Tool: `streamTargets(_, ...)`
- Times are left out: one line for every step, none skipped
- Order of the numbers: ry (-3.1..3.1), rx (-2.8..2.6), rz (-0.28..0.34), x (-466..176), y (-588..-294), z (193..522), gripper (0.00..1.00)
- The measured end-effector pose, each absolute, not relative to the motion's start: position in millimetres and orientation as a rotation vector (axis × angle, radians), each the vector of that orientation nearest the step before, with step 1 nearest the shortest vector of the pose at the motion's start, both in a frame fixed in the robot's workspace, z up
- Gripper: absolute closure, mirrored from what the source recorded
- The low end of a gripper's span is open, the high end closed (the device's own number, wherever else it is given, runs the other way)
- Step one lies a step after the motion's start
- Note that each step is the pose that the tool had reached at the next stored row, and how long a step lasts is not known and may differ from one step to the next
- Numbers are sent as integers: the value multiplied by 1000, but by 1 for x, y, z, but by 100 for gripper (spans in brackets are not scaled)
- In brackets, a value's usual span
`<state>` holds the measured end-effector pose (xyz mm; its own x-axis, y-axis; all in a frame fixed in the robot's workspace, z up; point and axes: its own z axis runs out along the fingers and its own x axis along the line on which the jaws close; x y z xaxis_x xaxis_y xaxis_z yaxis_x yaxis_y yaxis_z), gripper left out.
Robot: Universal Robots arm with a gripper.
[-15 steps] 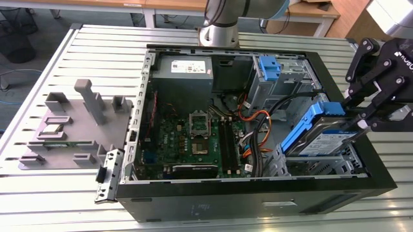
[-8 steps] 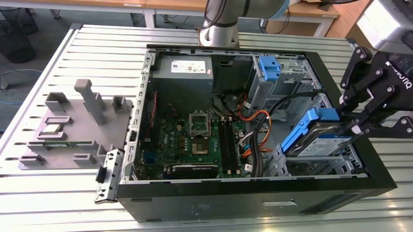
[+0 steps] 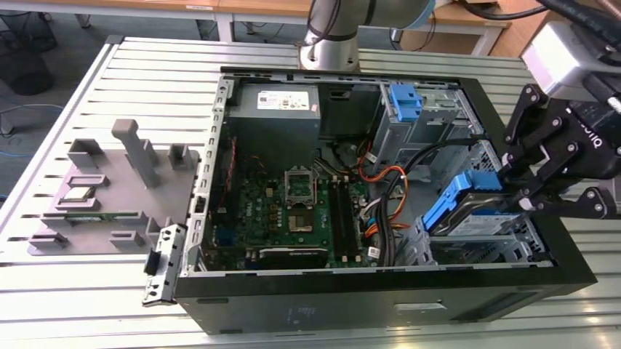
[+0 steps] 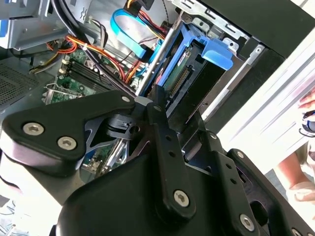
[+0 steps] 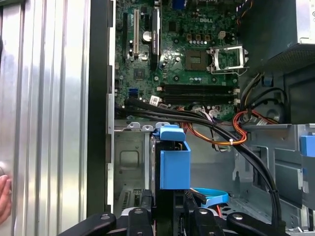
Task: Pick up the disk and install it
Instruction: 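Insert the disk into the insertion slot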
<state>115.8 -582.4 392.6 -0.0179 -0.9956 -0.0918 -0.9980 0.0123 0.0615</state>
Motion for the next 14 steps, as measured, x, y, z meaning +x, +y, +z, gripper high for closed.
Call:
streamTargets(2219,-2186,169,116,-582,391,65)
streamTargets(2219,-2186,169,116,-582,389,65)
streamTargets(2219,-2186,169,116,-582,387,65)
streamTargets(2219,-2186,169,116,-582,386,65)
streamTargets(2219,-2186,169,116,-582,385,65)
streamTargets(2219,-2186,169,116,-582,385,65)
streamTargets(2219,-2186,169,116,-582,385,65)
streamTargets(2219,-2186,169,116,-582,385,65)
streamTargets(2219,-2186,169,116,-582,385,65)
streamTargets(2219,-2186,169,116,-582,385,65)
streamTargets(2219,-2186,169,116,-582,385,65)
streamTargets(2219,-2186,169,116,-582,385,64)
streamTargets(2219,-2186,169,116,-582,385,64)
streamTargets(2219,-2186,169,116,-582,385,64)
